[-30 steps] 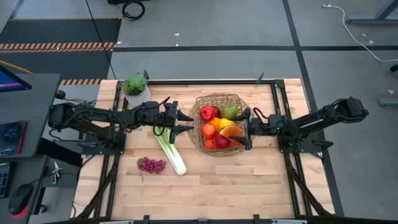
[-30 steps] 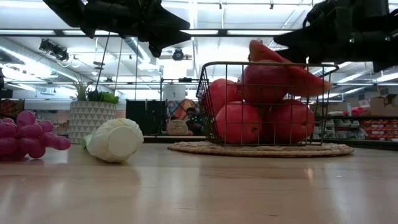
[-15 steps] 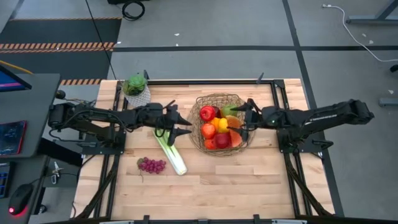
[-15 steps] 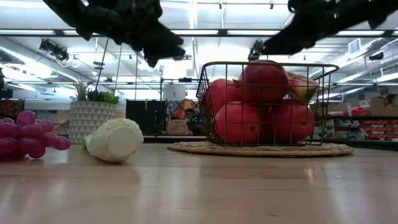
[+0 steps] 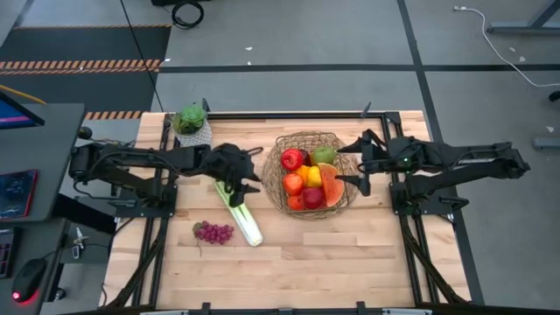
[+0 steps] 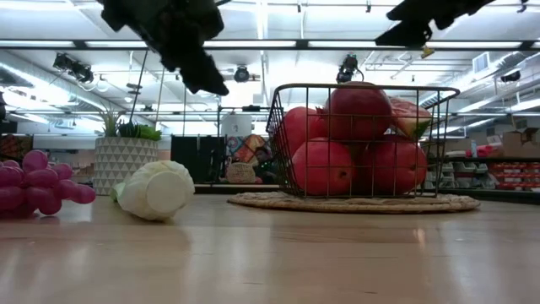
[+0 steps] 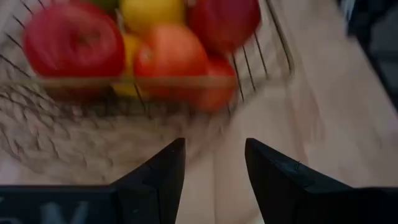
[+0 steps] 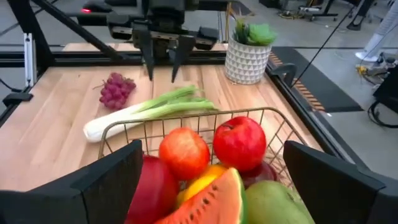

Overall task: Build produce basket
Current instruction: Put the green celery into the brown wire basket

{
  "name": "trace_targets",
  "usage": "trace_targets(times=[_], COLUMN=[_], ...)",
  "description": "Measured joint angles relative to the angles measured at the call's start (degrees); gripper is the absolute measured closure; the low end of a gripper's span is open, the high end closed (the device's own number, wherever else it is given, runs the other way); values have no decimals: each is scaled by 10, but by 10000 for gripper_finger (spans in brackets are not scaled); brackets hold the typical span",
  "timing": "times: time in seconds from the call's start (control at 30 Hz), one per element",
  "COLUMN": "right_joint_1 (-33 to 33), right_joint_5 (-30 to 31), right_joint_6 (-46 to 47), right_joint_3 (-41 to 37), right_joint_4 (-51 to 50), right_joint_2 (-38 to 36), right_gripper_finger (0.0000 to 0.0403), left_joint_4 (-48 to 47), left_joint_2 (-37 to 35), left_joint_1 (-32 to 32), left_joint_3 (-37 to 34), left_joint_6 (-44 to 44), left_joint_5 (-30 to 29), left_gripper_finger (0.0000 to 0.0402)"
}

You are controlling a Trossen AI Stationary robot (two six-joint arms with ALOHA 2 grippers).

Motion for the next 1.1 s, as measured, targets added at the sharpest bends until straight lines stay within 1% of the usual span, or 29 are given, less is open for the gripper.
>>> trace_targets(times=[0.1,0.2,0.3,0.37,0.5,0.57,0.63,0.73,0.8,0.97,1.1], right_joint_1=[0,0,4,11,21,23,23,23,23,23,23], right_joint_5=[-11,-25,-28,-26,-23,-23,-22,-22,-22,-22,-22], right_joint_6=[10,27,48,50,42,41,40,33,31,30,30], right_joint_3=[0,0,-1,-3,-6,-5,-5,-5,-5,-5,-5], right_joint_4=[-45,-78,-79,-66,-50,-49,-47,-38,-34,-36,-38], right_joint_2=[-19,-31,-42,-49,-60,-65,-71,-76,-76,-77,-77], right_gripper_finger=[10,10,10,10,10,10,10,10,10,10,10], left_joint_4=[-71,-142,-187,-201,-213,-226,-229,-225,-227,-227,-229], left_joint_2=[-1,-1,0,5,28,49,74,111,132,168,186], left_joint_1=[-17,-43,-75,-99,-146,-164,-182,-206,-219,-234,-235], left_joint_3=[19,29,30,30,32,31,31,31,31,31,30], left_joint_6=[29,45,46,45,39,40,61,124,167,250,274], left_joint_5=[-8,-47,-91,-107,-120,-124,-145,-207,-232,-246,-258], left_gripper_finger=[228,227,217,202,166,155,151,155,161,181,209])
